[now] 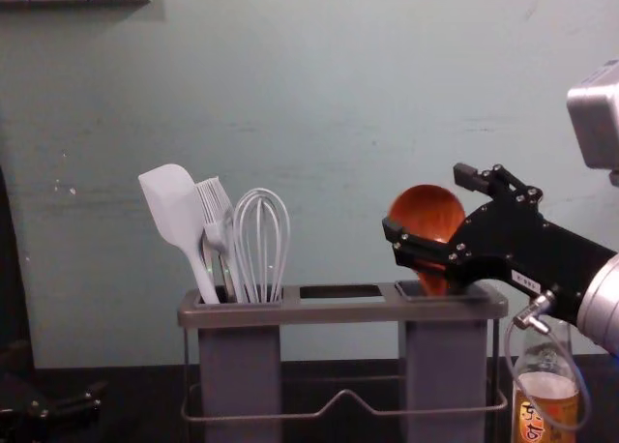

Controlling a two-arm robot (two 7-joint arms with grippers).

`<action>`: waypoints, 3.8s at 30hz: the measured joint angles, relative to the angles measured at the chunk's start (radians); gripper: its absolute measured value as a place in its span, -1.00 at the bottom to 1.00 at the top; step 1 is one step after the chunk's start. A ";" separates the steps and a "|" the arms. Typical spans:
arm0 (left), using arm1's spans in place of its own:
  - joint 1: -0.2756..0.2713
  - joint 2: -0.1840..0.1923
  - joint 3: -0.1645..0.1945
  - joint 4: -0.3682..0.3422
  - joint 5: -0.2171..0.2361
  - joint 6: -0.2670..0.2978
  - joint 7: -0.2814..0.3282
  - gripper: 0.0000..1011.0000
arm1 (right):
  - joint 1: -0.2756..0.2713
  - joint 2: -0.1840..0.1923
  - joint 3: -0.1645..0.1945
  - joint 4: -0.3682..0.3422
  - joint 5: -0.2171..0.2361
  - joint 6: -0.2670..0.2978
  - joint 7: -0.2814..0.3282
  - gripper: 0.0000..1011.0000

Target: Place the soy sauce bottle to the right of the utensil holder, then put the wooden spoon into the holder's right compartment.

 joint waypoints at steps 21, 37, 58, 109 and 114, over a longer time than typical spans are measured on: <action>0.000 0.000 0.000 0.000 0.000 0.000 0.000 0.99 | -0.106 0.038 0.033 -0.235 0.003 0.047 -0.011 0.98; 0.000 0.000 0.000 0.000 0.000 0.000 0.000 0.99 | -0.345 0.126 0.089 -0.504 0.049 0.088 0.015 0.98; 0.000 0.000 0.000 0.000 0.000 0.000 0.000 0.99 | -0.700 0.208 0.200 -0.761 0.095 0.339 0.024 0.98; 0.000 0.000 0.000 0.000 0.000 0.000 0.000 0.99 | -0.337 0.069 0.248 -0.247 0.002 0.301 -0.086 0.98; 0.000 0.000 0.000 0.000 0.000 0.000 0.000 0.99 | -0.347 0.045 0.259 -0.234 -0.006 0.293 -0.117 0.98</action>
